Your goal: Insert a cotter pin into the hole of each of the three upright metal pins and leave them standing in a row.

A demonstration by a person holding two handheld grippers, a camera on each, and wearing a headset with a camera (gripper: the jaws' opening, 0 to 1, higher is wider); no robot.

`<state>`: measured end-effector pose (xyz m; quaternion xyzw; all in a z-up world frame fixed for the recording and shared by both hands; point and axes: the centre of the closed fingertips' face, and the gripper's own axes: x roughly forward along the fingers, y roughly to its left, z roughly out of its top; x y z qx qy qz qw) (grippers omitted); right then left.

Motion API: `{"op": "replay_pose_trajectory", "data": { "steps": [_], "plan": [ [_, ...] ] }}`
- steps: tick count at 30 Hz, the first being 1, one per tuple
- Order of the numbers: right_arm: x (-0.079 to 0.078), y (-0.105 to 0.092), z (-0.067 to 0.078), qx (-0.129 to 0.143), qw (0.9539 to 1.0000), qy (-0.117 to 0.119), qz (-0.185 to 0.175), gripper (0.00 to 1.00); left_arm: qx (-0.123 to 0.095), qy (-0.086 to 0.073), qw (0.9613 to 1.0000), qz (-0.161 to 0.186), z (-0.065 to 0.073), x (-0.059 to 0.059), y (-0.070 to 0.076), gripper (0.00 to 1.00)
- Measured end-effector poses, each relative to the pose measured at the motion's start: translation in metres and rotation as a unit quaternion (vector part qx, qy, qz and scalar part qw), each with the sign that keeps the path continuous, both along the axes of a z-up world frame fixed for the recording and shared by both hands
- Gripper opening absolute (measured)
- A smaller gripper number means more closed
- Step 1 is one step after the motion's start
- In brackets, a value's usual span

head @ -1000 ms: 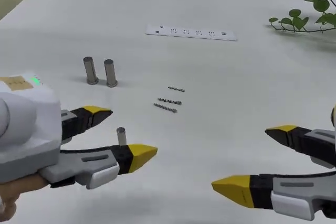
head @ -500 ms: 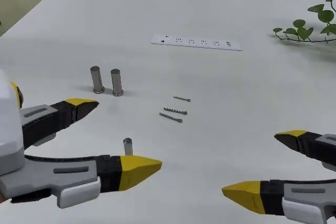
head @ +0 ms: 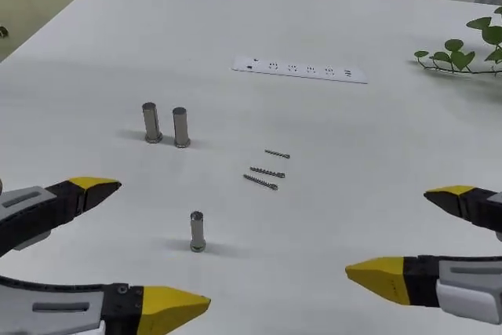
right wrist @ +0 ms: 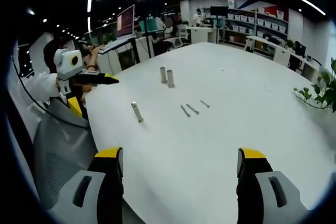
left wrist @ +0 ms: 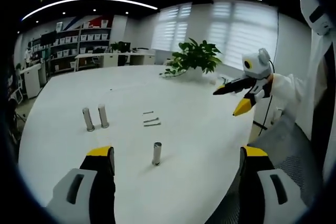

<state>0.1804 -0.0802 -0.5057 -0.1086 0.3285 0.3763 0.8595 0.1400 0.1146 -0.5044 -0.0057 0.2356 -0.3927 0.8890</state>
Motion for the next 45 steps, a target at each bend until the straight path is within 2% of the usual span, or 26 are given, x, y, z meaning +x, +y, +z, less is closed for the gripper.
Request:
{"op": "replay_pose_trajectory", "data": {
  "steps": [4, 6, 7, 9, 12, 16, 20, 24, 26, 29, 32, 35, 38, 40, 45],
  "plan": [
    [0.008, 0.003, 0.007, -0.001, 0.9999, -0.012, 0.004, 0.87, 0.013, 0.012, 0.9998, 0.000, -0.008, -0.003, 0.005, 0.99],
    [0.014, 0.007, 0.013, 0.008, 0.9997, -0.019, 0.012, 0.86, 0.036, 0.009, 0.9993, 0.006, -0.014, -0.002, 0.012, 0.99],
    [0.017, 0.009, 0.016, 0.012, 0.9996, -0.022, 0.011, 0.88, 0.038, 0.009, 0.9992, 0.006, -0.015, -0.002, 0.013, 0.99],
    [0.029, 0.012, 0.025, 0.019, 0.9991, -0.035, 0.016, 0.88, 0.036, 0.014, 0.9992, 0.009, -0.016, -0.002, 0.016, 0.99],
    [0.041, 0.016, 0.034, 0.010, 0.9982, -0.051, 0.029, 0.87, 0.032, 0.012, 0.9993, 0.013, -0.014, -0.002, 0.017, 0.99],
    [0.055, 0.021, 0.040, -0.002, 0.9970, -0.059, 0.050, 0.85, 0.030, 0.014, 0.9994, 0.012, -0.015, -0.003, 0.019, 0.99],
    [0.065, 0.027, 0.044, -0.005, 0.9968, -0.053, 0.059, 0.84, 0.041, 0.018, 0.9989, 0.016, -0.019, -0.004, 0.023, 0.99],
    [0.074, 0.030, 0.046, 0.000, 0.9968, -0.053, 0.061, 0.80, 0.039, 0.021, 0.9988, 0.023, -0.018, -0.004, 0.029, 0.99],
    [0.076, 0.033, 0.044, -0.006, 0.9966, -0.051, 0.065, 0.77, 0.037, 0.021, 0.9987, 0.027, -0.017, -0.004, 0.031, 0.99],
    [0.083, 0.032, 0.036, -0.033, 0.9957, -0.045, 0.074, 0.72, 0.040, 0.022, 0.9986, 0.025, -0.018, -0.006, 0.032, 0.99],
    [0.094, 0.035, 0.031, -0.036, 0.9958, -0.041, 0.074, 0.69, 0.047, 0.026, 0.9983, 0.020, -0.021, -0.008, 0.035, 0.99],
    [0.104, 0.039, 0.024, -0.038, 0.9960, -0.035, 0.073, 0.66, 0.059, 0.023, 0.9979, 0.016, -0.024, -0.009, 0.037, 0.99],
    [0.111, 0.043, 0.018, -0.050, 0.9950, -0.031, 0.081, 0.64, 0.054, 0.025, 0.9981, 0.018, -0.024, -0.009, 0.037, 0.99],
    [0.114, 0.046, 0.013, -0.061, 0.9938, -0.021, 0.091, 0.64, 0.053, 0.025, 0.9982, 0.017, -0.024, -0.009, 0.037, 0.99],
    [0.124, 0.056, 0.002, -0.085, 0.9905, -0.011, 0.108, 0.62, 0.042, 0.019, 0.9986, 0.026, -0.022, -0.007, 0.039, 0.99]
  ]
}}
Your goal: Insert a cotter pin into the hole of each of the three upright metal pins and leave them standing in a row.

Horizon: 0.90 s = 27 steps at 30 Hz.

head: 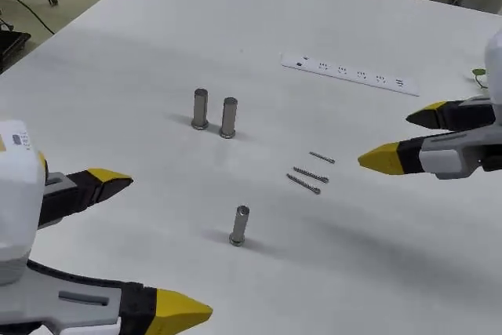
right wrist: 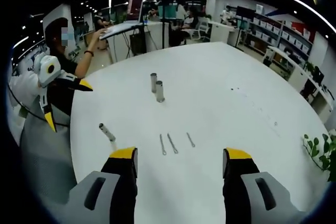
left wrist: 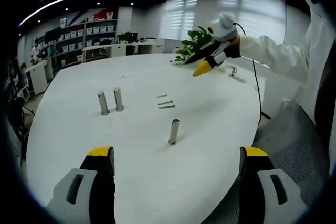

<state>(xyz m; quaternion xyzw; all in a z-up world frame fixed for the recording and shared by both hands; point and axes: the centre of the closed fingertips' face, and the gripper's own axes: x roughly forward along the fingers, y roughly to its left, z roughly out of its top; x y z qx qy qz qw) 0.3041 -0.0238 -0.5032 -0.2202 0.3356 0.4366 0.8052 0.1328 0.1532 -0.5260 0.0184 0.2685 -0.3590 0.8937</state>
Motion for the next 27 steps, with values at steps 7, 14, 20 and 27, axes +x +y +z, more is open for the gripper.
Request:
{"op": "replay_pose_trajectory", "data": {
  "steps": [7, 14, 20, 27],
  "plan": [
    [0.005, 0.017, -0.022, -0.030, 0.9985, 0.029, 0.036, 0.50, -0.011, 0.004, 0.9999, 0.003, -0.002, -0.001, 0.002, 0.97],
    [0.020, 0.025, -0.046, -0.056, 0.9963, 0.044, 0.048, 0.42, -0.018, 0.006, 0.9998, 0.004, -0.003, 0.002, 0.003, 0.96],
    [0.022, 0.030, -0.067, -0.081, 0.9933, 0.063, 0.053, 0.36, -0.019, 0.011, 0.9997, 0.008, -0.006, 0.002, 0.006, 0.95],
    [0.033, 0.030, -0.084, -0.119, 0.9905, 0.056, 0.039, 0.24, -0.027, 0.020, 0.9994, 0.009, -0.005, -0.001, 0.004, 0.92]
  ]
}}
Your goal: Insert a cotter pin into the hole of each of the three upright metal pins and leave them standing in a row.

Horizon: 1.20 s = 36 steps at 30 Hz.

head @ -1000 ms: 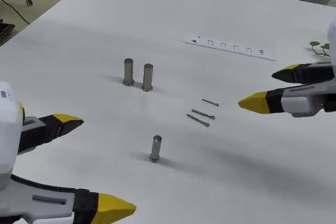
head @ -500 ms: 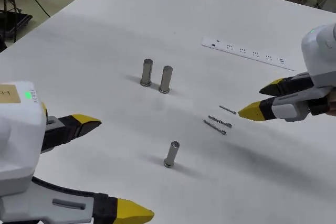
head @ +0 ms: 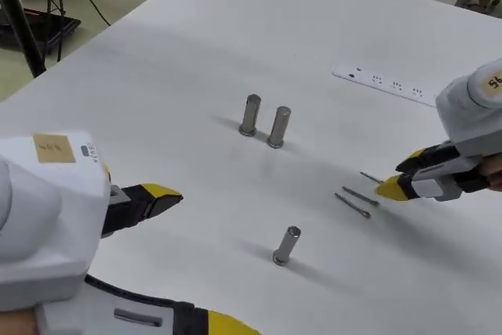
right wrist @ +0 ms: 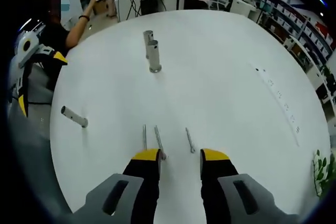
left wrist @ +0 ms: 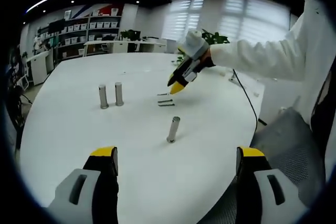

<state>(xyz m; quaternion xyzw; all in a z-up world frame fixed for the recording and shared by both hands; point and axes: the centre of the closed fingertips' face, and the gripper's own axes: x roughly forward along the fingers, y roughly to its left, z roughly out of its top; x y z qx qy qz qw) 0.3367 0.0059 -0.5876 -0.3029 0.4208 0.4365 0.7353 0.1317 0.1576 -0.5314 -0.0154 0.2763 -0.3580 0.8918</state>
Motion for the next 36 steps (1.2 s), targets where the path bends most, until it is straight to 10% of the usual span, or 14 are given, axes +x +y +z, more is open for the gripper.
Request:
{"op": "replay_pose_trajectory", "data": {
  "steps": [25, 36],
  "plan": [
    [0.013, 0.005, -0.028, -0.039, 0.9970, 0.055, 0.038, 0.24, 0.011, 0.018, 0.9996, 0.019, -0.011, -0.003, 0.016, 0.92],
    [0.017, 0.004, -0.030, -0.111, 0.9836, 0.078, 0.119, 0.23, 0.006, 0.011, 0.9998, 0.018, -0.003, -0.001, 0.016, 0.91]
  ]
}}
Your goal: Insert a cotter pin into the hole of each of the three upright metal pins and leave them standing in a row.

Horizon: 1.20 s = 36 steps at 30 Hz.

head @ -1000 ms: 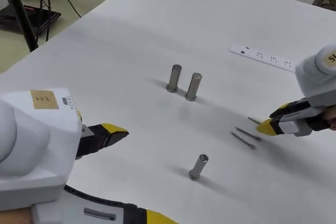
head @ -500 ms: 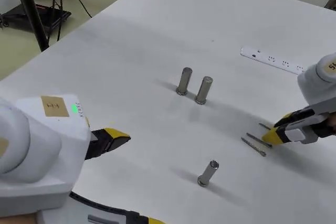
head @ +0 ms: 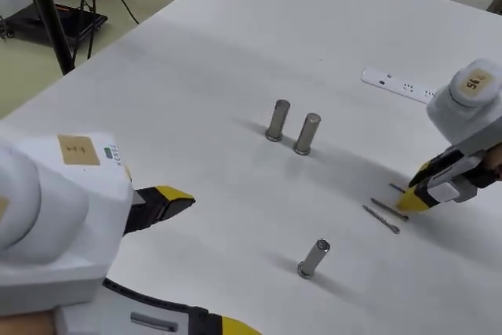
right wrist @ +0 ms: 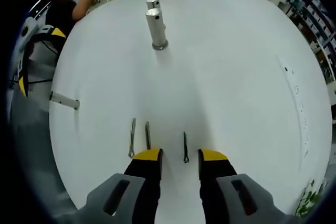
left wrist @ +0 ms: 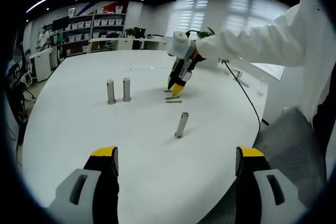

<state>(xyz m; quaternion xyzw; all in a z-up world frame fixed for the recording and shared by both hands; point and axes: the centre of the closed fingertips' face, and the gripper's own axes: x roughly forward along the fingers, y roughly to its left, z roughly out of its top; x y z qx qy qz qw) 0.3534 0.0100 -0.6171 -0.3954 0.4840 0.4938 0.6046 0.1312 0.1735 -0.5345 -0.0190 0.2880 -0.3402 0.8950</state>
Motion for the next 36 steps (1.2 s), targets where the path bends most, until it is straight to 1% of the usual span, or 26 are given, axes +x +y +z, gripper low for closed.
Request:
{"op": "replay_pose_trajectory", "data": {
  "steps": [1, 4, 8, 12, 18, 22, 23, 25, 30, 32, 33, 34, 35, 36],
  "plan": [
    [0.000, 0.000, 0.000, -0.002, 1.0000, 0.001, 0.004, 0.22, -0.002, -0.003, 1.0000, 0.001, 0.002, 0.001, 0.000, 0.91],
    [0.000, -0.001, 0.000, -0.007, 0.9997, 0.001, 0.022, 0.21, -0.004, -0.004, 1.0000, 0.004, 0.004, 0.002, 0.000, 0.91],
    [0.000, -0.002, 0.001, -0.005, 0.9996, 0.001, 0.028, 0.20, -0.007, -0.009, 0.9998, 0.014, 0.007, 0.006, 0.006, 0.91],
    [0.000, -0.002, 0.001, -0.001, 0.9997, -0.001, 0.024, 0.18, -0.003, -0.009, 0.9999, 0.009, 0.006, 0.005, 0.007, 0.91],
    [-0.001, -0.001, 0.001, -0.007, 0.9998, -0.002, 0.019, 0.17, 0.002, -0.009, 0.9999, 0.007, 0.005, 0.006, 0.006, 0.91],
    [-0.001, -0.001, 0.001, -0.007, 0.9998, -0.004, 0.017, 0.12, -0.009, -0.007, 0.9999, 0.009, 0.008, 0.006, 0.004, 0.89],
    [-0.002, -0.001, 0.001, -0.008, 0.9998, -0.004, 0.016, 0.11, -0.011, -0.010, 0.9998, 0.010, 0.009, 0.007, 0.004, 0.89],
    [-0.002, -0.001, 0.001, -0.009, 0.9998, -0.005, 0.016, 0.09, -0.013, -0.011, 0.9998, 0.013, 0.010, 0.007, 0.005, 0.89],
    [-0.003, 0.000, 0.001, -0.012, 0.9997, -0.010, 0.018, 0.03, -0.012, -0.010, 0.9998, 0.013, 0.011, 0.005, 0.006, 0.87],
    [-0.001, 0.000, 0.001, -0.013, 0.9997, -0.016, 0.015, 0.00, -0.013, -0.011, 0.9998, 0.012, 0.011, 0.005, 0.005, 0.86],
    [0.002, 0.000, 0.000, -0.015, 0.9994, -0.028, 0.011, 0.00, -0.014, -0.012, 0.9998, 0.012, 0.011, 0.004, 0.005, 0.85],
    [0.000, 0.001, 0.000, -0.014, 0.9995, -0.022, 0.015, 0.00, -0.017, -0.012, 0.9997, 0.014, 0.013, 0.004, 0.004, 0.84],
    [0.000, 0.000, 0.000, -0.016, 0.9995, -0.026, 0.013, 0.00, -0.020, -0.012, 0.9996, 0.015, 0.013, 0.004, 0.004, 0.83],
    [0.000, 0.001, -0.001, -0.017, 0.9994, -0.028, 0.014, 0.00, -0.021, -0.015, 0.9995, 0.016, 0.015, 0.005, 0.004, 0.83]
  ]
}}
